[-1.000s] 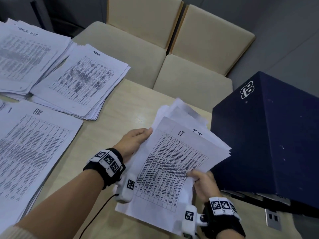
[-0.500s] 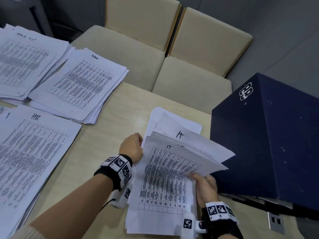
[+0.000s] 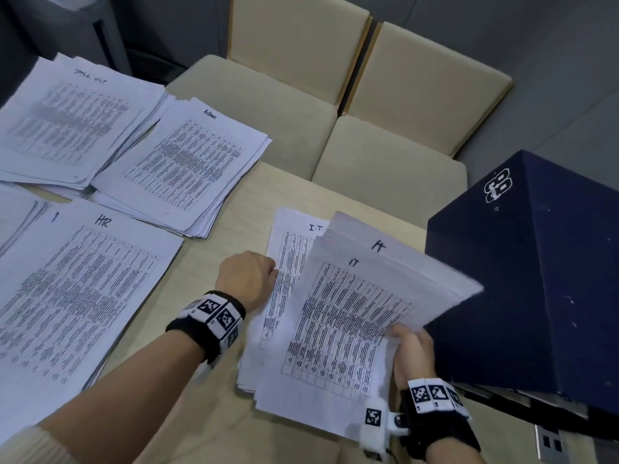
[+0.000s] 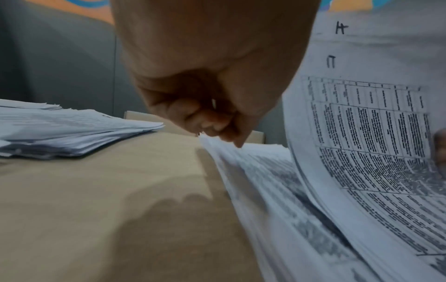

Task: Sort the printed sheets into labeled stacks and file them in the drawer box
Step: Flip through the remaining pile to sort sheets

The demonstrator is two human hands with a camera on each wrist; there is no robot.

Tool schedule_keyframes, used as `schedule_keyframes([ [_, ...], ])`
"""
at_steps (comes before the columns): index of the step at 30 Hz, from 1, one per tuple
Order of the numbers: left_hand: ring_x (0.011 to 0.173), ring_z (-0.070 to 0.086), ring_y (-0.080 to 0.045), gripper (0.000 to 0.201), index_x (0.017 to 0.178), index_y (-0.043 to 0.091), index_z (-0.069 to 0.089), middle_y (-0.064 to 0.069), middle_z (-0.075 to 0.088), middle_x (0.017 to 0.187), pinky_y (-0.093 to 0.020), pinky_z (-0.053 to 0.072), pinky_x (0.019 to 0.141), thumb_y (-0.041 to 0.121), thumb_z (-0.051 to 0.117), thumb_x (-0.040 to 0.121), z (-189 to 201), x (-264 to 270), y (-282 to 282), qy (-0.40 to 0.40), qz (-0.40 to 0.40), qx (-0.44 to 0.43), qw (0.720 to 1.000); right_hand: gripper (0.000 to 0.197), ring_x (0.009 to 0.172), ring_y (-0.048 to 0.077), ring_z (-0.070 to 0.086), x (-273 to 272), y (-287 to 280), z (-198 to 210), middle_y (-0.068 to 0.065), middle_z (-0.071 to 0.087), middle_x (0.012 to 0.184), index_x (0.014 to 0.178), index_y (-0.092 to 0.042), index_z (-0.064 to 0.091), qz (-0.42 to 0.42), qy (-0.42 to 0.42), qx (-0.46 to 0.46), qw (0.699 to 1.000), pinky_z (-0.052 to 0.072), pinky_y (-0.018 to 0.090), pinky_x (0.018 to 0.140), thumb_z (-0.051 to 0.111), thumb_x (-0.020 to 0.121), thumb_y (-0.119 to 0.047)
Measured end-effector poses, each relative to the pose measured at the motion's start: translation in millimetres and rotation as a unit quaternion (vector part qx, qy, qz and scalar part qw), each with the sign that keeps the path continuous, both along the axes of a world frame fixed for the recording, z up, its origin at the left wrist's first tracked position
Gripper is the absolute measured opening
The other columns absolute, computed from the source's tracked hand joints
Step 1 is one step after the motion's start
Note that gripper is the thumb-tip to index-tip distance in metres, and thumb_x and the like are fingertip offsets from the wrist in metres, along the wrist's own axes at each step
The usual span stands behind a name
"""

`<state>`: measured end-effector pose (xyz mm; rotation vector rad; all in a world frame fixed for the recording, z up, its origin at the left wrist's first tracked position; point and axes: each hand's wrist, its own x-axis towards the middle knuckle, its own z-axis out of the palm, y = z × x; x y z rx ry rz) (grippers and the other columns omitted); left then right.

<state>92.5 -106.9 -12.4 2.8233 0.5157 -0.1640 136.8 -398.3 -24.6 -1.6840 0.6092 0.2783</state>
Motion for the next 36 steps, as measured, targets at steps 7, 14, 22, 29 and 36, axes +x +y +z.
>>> schedule_keyframes([
  [7, 0.089, 0.061, -0.027, 0.049, 0.1, 0.013, 0.056, -0.005, 0.06, 0.093, -0.032, 0.047, 0.07, 0.061, 0.055, 0.091, -7, -4, 4, 0.095, 0.111, -0.075, 0.986, 0.063, 0.088, 0.027, 0.055, 14, 5, -10, 0.015, 0.057, 0.09, 0.11, 0.006, 0.057, 0.003, 0.032, 0.025, 0.999, 0.042, 0.03, 0.069, 0.064, 0.048, -0.004],
  [14, 0.067, 0.056, -0.024, 0.037, 0.065, 0.019, 0.044, -0.002, 0.058, 0.07, -0.027, 0.042, 0.062, 0.035, 0.049, 0.098, -5, -15, 6, 0.048, 0.036, -0.1, 0.993, 0.042, 0.071, 0.023, 0.05, 7, 4, -7, 0.012, 0.05, 0.074, 0.091, 0.002, 0.058, 0.026, 0.048, 0.049, 0.997, 0.04, 0.033, 0.066, 0.061, 0.05, -0.004],
  [22, 0.062, 0.048, -0.013, 0.015, 0.094, 0.021, 0.073, 0.003, 0.065, 0.072, -0.03, 0.041, 0.062, 0.015, 0.06, 0.092, 18, -31, 11, -0.114, -0.119, -0.252, 0.954, 0.018, 0.074, 0.024, 0.06, 4, 4, 7, -0.002, 0.07, 0.066, 0.082, -0.008, 0.066, 0.043, 0.005, 0.039, 0.998, 0.049, 0.028, 0.072, 0.056, 0.084, 0.007],
  [29, 0.091, 0.067, -0.016, 0.038, 0.109, 0.02, 0.071, 0.005, 0.071, 0.104, -0.033, 0.054, 0.083, 0.003, 0.049, 0.082, -1, -29, 10, -0.07, 0.018, -0.38, 0.922, 0.007, 0.07, 0.029, 0.064, 4, 6, 10, 0.011, 0.068, 0.07, 0.076, -0.003, 0.069, 0.021, 0.04, 0.008, 0.999, 0.051, 0.041, 0.07, 0.062, 0.078, -0.002],
  [36, 0.081, 0.066, -0.028, 0.028, 0.086, 0.011, 0.066, -0.007, 0.07, 0.085, -0.035, 0.057, 0.073, 0.038, 0.071, 0.082, -18, -20, -1, 0.072, 0.12, -0.206, 0.968, 0.011, 0.063, 0.021, 0.048, -6, 3, 3, 0.007, 0.05, 0.067, 0.062, -0.008, 0.052, -0.019, -0.005, 0.036, 0.999, 0.038, 0.032, 0.062, 0.06, 0.054, -0.01],
])
